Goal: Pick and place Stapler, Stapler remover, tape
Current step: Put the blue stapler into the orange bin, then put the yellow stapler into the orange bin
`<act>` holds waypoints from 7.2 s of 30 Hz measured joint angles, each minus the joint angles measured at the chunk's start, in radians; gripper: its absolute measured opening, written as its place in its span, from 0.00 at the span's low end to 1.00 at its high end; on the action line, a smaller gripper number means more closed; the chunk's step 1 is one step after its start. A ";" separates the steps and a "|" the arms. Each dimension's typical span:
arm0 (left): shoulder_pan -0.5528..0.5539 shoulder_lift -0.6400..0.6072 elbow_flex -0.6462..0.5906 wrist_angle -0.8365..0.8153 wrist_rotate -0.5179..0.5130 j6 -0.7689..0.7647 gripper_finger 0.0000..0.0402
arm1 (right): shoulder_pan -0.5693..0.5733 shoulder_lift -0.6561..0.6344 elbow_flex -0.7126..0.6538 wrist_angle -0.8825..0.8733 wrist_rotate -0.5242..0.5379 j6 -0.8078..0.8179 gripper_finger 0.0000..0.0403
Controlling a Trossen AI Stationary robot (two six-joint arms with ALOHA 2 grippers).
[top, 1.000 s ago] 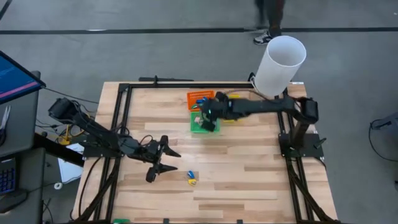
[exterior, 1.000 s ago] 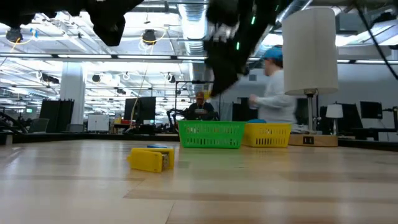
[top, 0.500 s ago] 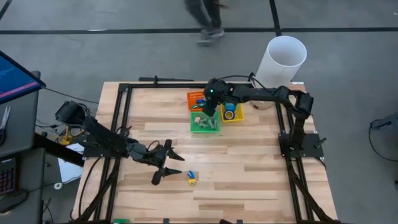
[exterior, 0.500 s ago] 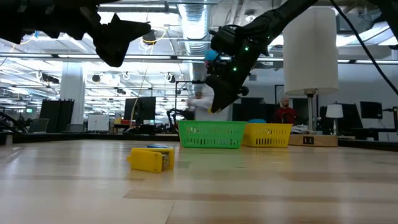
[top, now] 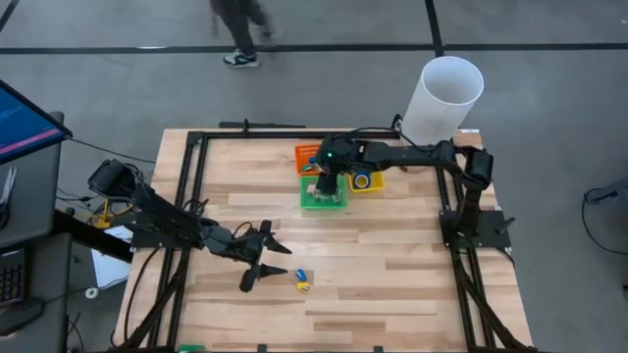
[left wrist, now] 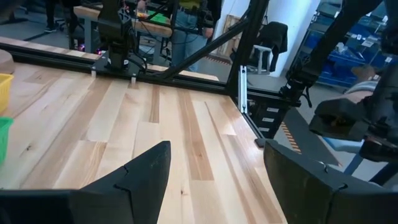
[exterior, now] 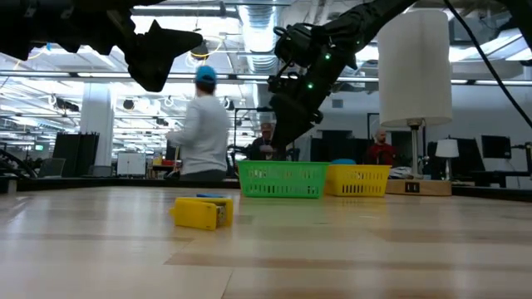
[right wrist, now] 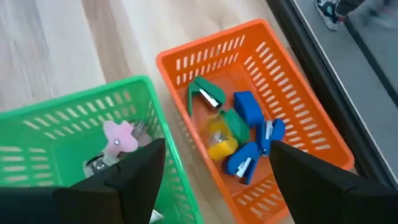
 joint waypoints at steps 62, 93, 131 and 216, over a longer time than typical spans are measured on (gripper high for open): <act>0.135 0.447 0.216 -0.246 0.275 0.294 0.51 | 0.742 -0.001 -0.174 0.151 0.164 0.375 0.71; 0.134 0.488 0.218 -0.246 0.297 0.268 0.16 | 0.741 0.000 -0.174 0.152 0.195 0.364 0.71; 0.751 0.127 0.334 -0.385 0.511 0.379 0.12 | 0.636 0.000 -0.229 0.111 0.238 0.244 0.71; -0.006 -0.045 -0.061 -0.269 0.035 -0.198 0.60 | 0.805 0.307 -0.026 0.410 0.316 0.299 0.12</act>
